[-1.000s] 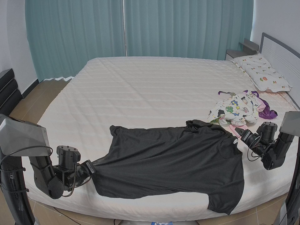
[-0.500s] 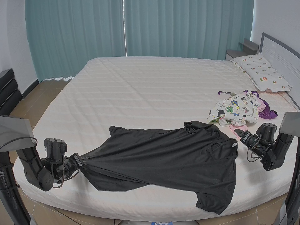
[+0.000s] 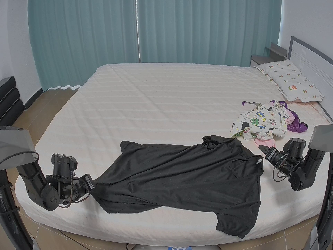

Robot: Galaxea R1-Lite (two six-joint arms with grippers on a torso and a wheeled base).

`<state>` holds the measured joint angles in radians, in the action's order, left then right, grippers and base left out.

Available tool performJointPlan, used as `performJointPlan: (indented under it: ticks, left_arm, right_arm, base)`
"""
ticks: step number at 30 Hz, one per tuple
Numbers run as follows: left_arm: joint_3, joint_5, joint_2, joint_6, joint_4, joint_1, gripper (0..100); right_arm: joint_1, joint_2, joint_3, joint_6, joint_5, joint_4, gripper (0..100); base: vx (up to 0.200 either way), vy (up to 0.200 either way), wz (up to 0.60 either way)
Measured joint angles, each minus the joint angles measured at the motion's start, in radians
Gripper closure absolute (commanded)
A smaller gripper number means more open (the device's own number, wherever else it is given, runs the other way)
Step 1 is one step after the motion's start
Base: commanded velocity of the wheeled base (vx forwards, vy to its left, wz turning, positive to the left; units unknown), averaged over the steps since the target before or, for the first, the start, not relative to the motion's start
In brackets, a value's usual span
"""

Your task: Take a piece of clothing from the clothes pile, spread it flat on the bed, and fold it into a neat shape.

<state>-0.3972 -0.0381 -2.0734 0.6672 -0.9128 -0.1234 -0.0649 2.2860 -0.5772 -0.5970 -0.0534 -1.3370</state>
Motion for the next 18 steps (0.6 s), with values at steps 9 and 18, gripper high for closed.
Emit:
performJointPlan:
  ticks: [9, 18]
  left_arm:
    - [0.002, 0.029, -0.016, 0.031, -0.071, -0.006, 0]
    - [0.015, 0.03, -0.014, 0.032, -0.077, -0.02, 0]
  right_arm:
    - [0.007, -0.005, 0.002, -0.002, 0.0, 0.0, 0]
    - [0.01, -0.006, 0.012, -0.003, 0.0, 0.001, 0]
  base:
    - [0.0, 0.0, 0.0]
    - [-0.022, 0.0, 0.0]
